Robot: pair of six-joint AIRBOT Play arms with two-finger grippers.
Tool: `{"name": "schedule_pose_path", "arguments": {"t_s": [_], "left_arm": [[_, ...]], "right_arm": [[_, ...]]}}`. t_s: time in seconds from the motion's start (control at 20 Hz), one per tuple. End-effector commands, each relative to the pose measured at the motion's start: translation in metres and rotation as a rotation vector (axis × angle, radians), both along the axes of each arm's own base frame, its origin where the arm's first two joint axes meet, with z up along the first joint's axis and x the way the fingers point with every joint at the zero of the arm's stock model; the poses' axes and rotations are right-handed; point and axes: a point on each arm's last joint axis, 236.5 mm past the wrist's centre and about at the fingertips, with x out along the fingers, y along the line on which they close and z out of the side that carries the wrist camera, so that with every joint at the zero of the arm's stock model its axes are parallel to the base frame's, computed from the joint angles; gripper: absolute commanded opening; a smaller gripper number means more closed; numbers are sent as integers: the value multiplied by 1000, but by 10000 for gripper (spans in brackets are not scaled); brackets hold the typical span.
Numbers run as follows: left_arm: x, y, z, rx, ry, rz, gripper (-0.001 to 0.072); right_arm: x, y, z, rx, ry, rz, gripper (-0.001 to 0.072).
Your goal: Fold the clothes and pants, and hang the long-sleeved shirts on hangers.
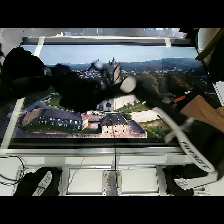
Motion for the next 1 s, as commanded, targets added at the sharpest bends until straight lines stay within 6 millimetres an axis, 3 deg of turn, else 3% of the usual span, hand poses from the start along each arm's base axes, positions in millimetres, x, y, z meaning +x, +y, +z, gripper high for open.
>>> {"name": "schedule_pose_path", "arguments": {"t_s": [0.0, 0.1, 0.2, 0.3, 0.35, 0.45, 0.5, 0.6, 0.65, 0.75, 0.85, 0.95], "left_arm": [[-32, 5, 48, 128, -91, -17, 46], [-51, 4, 79, 157, -171, -15, 46], [-63, 1, 88, 139, -187, -10, 46], [-62, 0, 82, 118, -149, -10, 46], [-58, -1, 76, 110, -126, -12, 46], [-48, -5, 62, 105, -74, -37, 46], [-42, -11, 51, 103, -39, -62, 46], [-28, -23, 18, 99, 54, -108, 46], [-22, -24, -8, 115, 118, -121, 46], [-17, -11, -68, 207, 250, -108, 46], [-23, 20, -123, 309, 386, -37, 46], [-36, 48, -161, 401, 488, 30, 46]], "right_arm": [[-6, -58, 132, 27, -236, -1, 12], [-12, -84, 211, 58, -429, -45, 11], [-10, -108, 263, 57, -575, -105, 10], [-1, -126, 278, 43, -606, -166, 10], [5, -133, 272, 29, -581, -185, 10], [16, -144, 238, -50, -491, -178, 10], [19, -146, 212, -100, -422, -158, 11], [17, -144, 154, -202, -262, -85, 11], [11, -141, 122, -254, -164, -33, 11], [-8, -140, 65, -366, 29, 79, 11], [-17, -132, 17, -432, 156, 149, 11], [-22, -119, -29, -472, 236, 205, 12]]}}
